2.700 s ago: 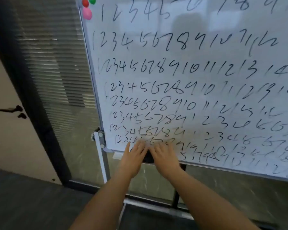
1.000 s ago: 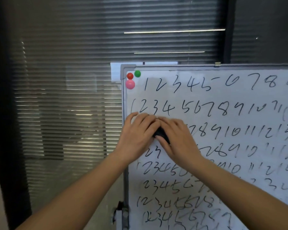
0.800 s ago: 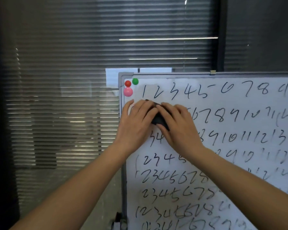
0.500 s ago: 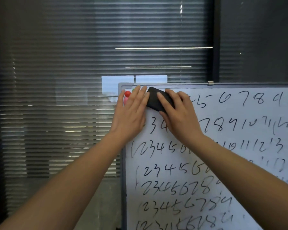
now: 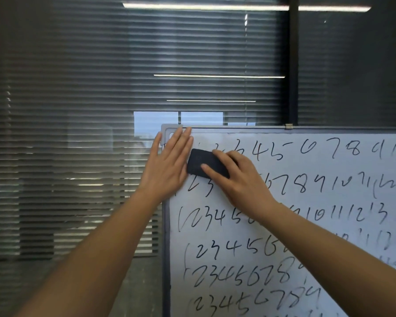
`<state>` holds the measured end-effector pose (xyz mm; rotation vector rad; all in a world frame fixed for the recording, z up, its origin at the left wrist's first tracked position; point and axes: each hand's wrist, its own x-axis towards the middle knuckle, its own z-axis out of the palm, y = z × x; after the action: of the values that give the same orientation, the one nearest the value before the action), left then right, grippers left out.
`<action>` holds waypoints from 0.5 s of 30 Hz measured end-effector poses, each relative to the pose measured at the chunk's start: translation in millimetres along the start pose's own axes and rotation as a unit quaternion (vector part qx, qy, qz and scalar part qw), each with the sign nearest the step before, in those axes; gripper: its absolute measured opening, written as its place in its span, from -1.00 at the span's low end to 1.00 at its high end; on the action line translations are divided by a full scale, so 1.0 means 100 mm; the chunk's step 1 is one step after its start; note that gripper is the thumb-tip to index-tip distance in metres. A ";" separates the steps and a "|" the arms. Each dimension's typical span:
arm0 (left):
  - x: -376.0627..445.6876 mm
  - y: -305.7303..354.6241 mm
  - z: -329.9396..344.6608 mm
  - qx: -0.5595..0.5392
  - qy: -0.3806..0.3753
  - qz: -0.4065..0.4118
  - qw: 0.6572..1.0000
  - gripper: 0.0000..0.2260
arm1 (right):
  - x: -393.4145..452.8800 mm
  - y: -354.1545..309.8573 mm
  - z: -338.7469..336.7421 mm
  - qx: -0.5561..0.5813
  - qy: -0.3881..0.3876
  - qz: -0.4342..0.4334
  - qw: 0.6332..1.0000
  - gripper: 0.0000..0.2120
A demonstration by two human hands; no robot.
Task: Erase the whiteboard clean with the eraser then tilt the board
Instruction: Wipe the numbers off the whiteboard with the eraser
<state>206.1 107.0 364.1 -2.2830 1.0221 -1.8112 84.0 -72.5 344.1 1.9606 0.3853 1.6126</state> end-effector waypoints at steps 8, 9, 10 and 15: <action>-0.01 0.01 0.04 -0.012 0.007 0.004 1.000 -0.46 | 0.14 0.15 -0.04 -0.026 0.017 0.068 0.997 -0.53; -0.02 -0.01 0.03 -0.012 0.007 0.005 1.000 -0.47 | 0.11 0.12 -0.02 -0.021 0.016 0.054 0.998 -0.54; -0.02 -0.02 0.03 -0.014 0.009 0.008 1.000 -0.47 | 0.06 0.09 -0.01 -0.013 0.011 0.028 0.999 -0.55; 0.01 -0.05 0.01 -0.026 0.011 0.024 0.999 -0.49 | -0.09 0.05 0.00 -0.005 -0.022 -0.047 0.999 -0.53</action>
<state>209.0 110.4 366.7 -2.2522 1.1287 -1.8156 81.1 -81.0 339.6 1.9374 0.4451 1.5077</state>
